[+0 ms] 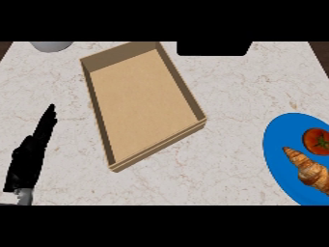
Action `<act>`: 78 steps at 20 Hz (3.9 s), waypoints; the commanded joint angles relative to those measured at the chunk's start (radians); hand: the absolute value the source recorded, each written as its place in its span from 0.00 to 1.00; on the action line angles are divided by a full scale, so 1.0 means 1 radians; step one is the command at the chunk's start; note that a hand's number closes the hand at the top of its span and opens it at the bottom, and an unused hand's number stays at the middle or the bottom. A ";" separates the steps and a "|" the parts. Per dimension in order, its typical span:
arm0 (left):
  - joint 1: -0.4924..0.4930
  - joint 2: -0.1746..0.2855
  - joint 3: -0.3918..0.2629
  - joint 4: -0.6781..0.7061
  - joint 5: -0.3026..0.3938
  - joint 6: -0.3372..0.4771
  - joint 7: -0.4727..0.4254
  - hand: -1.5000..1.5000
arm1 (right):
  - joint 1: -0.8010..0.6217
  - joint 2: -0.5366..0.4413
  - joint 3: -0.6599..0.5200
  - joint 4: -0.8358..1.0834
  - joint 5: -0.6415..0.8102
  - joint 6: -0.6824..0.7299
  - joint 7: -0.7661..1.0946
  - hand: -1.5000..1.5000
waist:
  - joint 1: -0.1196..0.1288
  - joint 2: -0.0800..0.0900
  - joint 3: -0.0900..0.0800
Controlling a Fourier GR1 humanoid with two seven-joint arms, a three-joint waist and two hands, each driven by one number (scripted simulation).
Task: Pick the tomato from the plate and place it in the cardboard box
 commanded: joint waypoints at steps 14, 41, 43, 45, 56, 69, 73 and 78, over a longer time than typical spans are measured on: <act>0.003 -0.079 0.026 0.029 -0.085 -0.024 -0.019 0.50 | -0.208 0.077 0.185 -0.216 0.406 0.299 0.770 0.00 | 0.000 -0.007 0.007; -0.024 -0.193 0.166 -0.002 -0.184 -0.172 0.044 0.50 | -0.359 0.248 -0.038 0.089 0.515 0.383 0.518 0.00 | 0.000 -0.006 0.007; 0.004 -0.196 0.184 0.034 -0.181 -0.199 -0.026 0.50 | -0.341 0.319 0.005 0.087 0.579 0.327 0.532 0.00 | 0.000 -0.006 0.007; -0.041 -0.172 0.231 0.023 -0.158 -0.226 0.025 0.50 | -0.318 0.312 -0.019 0.086 0.567 0.326 0.494 0.00 | -0.002 -0.007 0.007; 0.009 -0.238 0.188 -0.030 -0.220 -0.213 0.014 0.50 | -0.468 0.307 -0.080 0.365 0.538 0.314 0.390 1.00 | 0.004 -0.006 0.008; 0.006 -0.257 0.210 0.012 -0.229 -0.220 -0.001 0.50 | -0.371 0.307 -0.047 0.170 0.800 0.139 0.480 1.00 | -0.001 -0.007 0.007; -0.010 -0.259 0.193 0.011 -0.255 -0.204 -0.009 0.50 | -0.398 0.397 0.169 0.111 0.907 0.320 0.529 1.00 | 0.008 -0.007 0.005; 0.007 -0.207 0.239 0.009 -0.202 -0.264 -0.019 0.50 | -0.462 0.497 0.390 0.061 0.994 0.598 0.624 1.00 | 0.021 -0.011 0.004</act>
